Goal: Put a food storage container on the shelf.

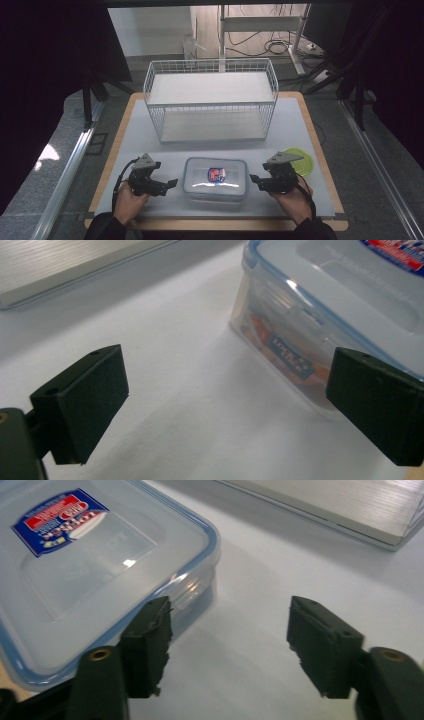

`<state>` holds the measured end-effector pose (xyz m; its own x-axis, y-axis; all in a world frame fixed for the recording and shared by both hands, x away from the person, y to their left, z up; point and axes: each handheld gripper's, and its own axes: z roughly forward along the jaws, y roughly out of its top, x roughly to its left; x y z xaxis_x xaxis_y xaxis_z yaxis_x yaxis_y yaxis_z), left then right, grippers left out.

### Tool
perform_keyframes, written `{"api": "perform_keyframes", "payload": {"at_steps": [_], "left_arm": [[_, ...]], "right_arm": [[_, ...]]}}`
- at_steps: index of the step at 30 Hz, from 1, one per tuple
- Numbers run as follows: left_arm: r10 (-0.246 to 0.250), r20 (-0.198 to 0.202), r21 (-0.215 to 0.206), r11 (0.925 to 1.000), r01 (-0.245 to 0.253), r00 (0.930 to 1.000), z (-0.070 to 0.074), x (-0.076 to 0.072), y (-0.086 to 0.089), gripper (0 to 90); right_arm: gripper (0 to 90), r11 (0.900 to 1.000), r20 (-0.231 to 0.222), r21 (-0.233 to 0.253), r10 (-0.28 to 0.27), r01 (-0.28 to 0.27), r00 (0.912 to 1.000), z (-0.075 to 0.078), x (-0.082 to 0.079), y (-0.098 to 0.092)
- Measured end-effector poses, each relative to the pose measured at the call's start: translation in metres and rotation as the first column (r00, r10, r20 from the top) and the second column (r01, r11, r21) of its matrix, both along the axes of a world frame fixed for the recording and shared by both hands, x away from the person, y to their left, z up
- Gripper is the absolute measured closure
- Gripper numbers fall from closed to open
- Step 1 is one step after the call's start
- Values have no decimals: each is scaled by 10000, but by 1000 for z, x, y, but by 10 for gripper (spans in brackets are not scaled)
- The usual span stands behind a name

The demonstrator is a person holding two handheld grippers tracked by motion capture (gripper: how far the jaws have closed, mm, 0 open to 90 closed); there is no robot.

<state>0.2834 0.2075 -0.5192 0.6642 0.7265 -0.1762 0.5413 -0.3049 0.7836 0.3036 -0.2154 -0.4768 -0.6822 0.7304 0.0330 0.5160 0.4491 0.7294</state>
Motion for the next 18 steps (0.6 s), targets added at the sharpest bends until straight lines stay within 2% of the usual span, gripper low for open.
{"api": "perform_keyframes", "payload": {"at_steps": [5, 8, 10, 13, 16, 18], "left_arm": [[-297, -163, -428, 9987, 290, 9994, 12, -1, 0, 39], [-787, -271, -981, 9923, 757, 9965, 22, 0, -2, 33], [-1112, -359, -1196, 9871, 1062, 9931, 25, 2, -6, 24], [-1770, -707, -1422, 9759, 1657, 9817, 25, 6, -15, 0], [-2083, -1121, -1234, 9731, 1944, 9716, 21, 12, -24, 0], [-2255, -1434, -1231, 9702, 2087, 9636, 16, 17, -29, 0]], "right_arm": [[231, 9997, 124, 219, 139, -142, 9998, 3, -2, 0], [158, 9983, 24, 540, 210, -211, 9998, 4, -3, 0], [117, 9965, -113, 748, 382, -373, 9992, 3, -3, 3], [69, 9945, -389, 864, 619, -584, 9973, 1, -3, 8], [36, 9913, -814, 979, 957, -876, 9921, -5, -2, 15], [14, 9888, -1268, 1109, 1134, -995, 9854, -9, -1, 20]]}}
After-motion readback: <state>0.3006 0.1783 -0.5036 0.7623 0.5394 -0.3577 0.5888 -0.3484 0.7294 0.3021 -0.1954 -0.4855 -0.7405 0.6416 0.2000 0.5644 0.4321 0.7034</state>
